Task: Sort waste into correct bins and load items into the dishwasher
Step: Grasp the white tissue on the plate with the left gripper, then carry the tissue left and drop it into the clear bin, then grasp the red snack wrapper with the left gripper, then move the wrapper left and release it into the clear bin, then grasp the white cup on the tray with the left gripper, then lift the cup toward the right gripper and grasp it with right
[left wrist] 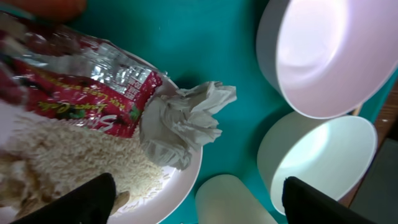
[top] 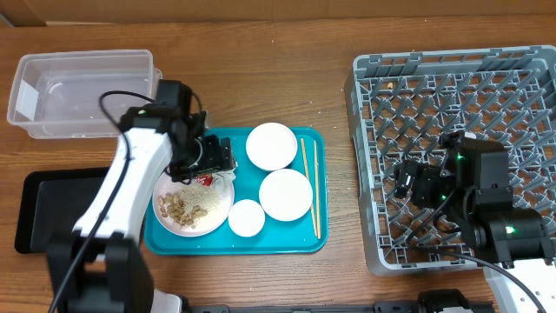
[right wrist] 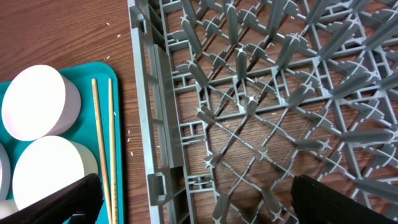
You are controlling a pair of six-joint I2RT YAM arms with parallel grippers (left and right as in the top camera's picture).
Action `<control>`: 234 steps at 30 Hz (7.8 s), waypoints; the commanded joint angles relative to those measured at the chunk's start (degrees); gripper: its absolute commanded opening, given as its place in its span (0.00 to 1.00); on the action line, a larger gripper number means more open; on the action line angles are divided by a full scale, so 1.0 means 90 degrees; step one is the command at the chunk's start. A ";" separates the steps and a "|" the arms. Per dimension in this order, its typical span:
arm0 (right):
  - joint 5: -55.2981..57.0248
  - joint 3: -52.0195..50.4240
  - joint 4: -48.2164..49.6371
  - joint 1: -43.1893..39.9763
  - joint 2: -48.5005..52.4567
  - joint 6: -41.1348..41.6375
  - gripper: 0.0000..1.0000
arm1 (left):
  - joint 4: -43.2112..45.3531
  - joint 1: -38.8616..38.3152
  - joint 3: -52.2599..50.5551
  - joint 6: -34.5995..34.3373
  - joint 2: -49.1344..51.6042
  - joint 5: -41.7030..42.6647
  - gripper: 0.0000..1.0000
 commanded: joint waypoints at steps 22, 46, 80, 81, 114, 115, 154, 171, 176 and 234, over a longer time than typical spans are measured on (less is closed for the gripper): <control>0.0066 0.0202 0.0032 -0.0041 -0.0017 -0.0027 1.00 | -0.1639 0.0231 0.2426 0.0374 0.0899 -0.0486 0.04; 0.0061 0.0202 0.0024 -0.0041 -0.0017 -0.0024 1.00 | 0.0663 0.1982 0.3410 -0.0372 0.0986 -0.2098 0.50; 0.0061 0.0202 -0.0090 -0.0041 0.0221 -0.0024 1.00 | 0.0335 0.0942 0.0410 -0.1637 0.0986 -0.2062 0.48; 0.0061 0.0202 -0.0095 -0.0041 0.0221 -0.0024 1.00 | 0.0384 0.0940 0.0364 -0.1634 0.0986 -0.2062 0.48; 0.0061 0.0202 -0.0102 -0.0041 0.0221 -0.0024 1.00 | -0.0066 0.0996 0.1552 -0.1095 0.0549 -0.2115 0.04; 0.0061 0.0202 -0.0109 -0.0041 0.0221 -0.0024 1.00 | -0.0097 0.1035 0.1758 -0.1073 0.0529 -0.2147 0.04; 0.0061 0.0202 -0.0083 -0.0041 0.0221 -0.0022 1.00 | -0.1450 0.1304 0.2552 -0.0289 0.0624 -0.1042 0.54; 0.0182 0.0202 -0.0129 -0.0041 0.0221 -0.0024 1.00 | -0.3568 -0.1894 0.2533 -0.1018 -0.0187 -0.1819 0.32; 0.0182 0.0202 -0.0131 -0.0041 0.0221 -0.0024 1.00 | -0.3563 -0.2657 0.2518 -0.1615 -0.0420 -0.2412 0.47; -0.5821 0.0202 0.2414 -0.0041 0.0908 -0.1387 1.00 | 0.0415 -0.1132 0.1083 0.0517 0.0070 0.5799 0.04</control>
